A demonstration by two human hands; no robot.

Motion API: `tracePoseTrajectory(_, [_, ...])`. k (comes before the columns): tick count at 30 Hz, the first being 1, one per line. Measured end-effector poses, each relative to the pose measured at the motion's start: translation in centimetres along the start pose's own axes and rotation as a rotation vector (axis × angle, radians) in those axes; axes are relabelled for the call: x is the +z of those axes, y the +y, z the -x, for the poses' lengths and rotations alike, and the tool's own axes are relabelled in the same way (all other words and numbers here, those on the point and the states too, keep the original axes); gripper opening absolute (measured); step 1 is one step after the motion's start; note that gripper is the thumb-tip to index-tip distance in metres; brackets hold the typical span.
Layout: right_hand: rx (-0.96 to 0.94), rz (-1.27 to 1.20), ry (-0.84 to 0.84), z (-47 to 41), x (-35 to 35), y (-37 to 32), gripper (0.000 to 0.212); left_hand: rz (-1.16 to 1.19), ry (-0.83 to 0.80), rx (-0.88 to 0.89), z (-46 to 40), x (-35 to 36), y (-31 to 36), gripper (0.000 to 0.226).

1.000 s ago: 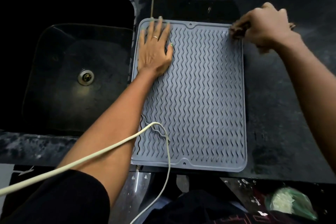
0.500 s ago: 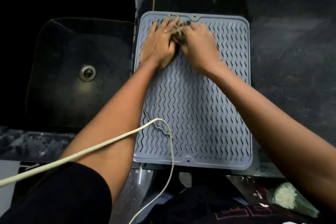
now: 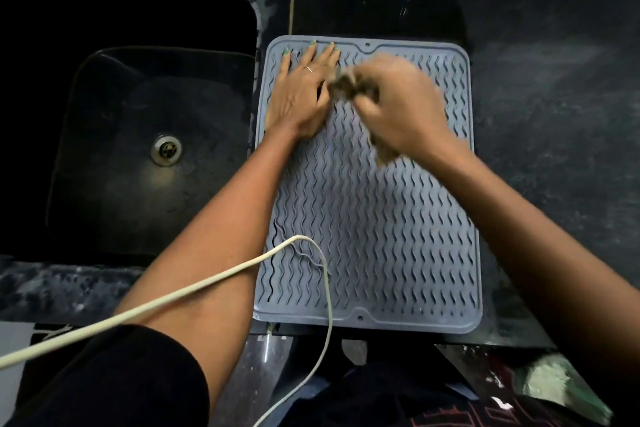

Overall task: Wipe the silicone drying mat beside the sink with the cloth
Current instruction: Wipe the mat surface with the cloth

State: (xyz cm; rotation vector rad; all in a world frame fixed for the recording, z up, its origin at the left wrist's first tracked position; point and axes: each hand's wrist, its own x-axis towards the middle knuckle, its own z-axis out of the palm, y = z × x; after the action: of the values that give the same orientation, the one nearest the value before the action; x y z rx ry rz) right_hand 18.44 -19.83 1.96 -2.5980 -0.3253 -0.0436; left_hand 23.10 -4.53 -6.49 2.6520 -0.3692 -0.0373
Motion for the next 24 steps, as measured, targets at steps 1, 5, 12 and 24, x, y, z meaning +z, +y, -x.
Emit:
tracePoseTrajectory(1, [0.03, 0.039, 0.033, -1.8, 0.6, 0.4, 0.025, 0.054, 0.02, -0.002, 0.0, -0.1, 0.0, 0.051])
tracePoseTrajectory(5, [0.079, 0.338, -0.11, -5.0, 4.8, 1.6, 0.043, 0.155, 0.055, -0.074, 0.1, -0.3, 0.2, 0.065])
tracePoseTrajectory(12, [-0.098, 0.2, -0.044, 2.5, 5.6, 0.1, 0.029, 0.117, 0.013, -0.073, -0.5, -0.4, 0.1, 0.069])
tracePoseTrajectory(24, [0.047, -0.078, -0.029, 1.3, 1.3, -0.3, 0.022, 0.183, 0.044, -0.07, 0.0, -0.3, -0.1, 0.051])
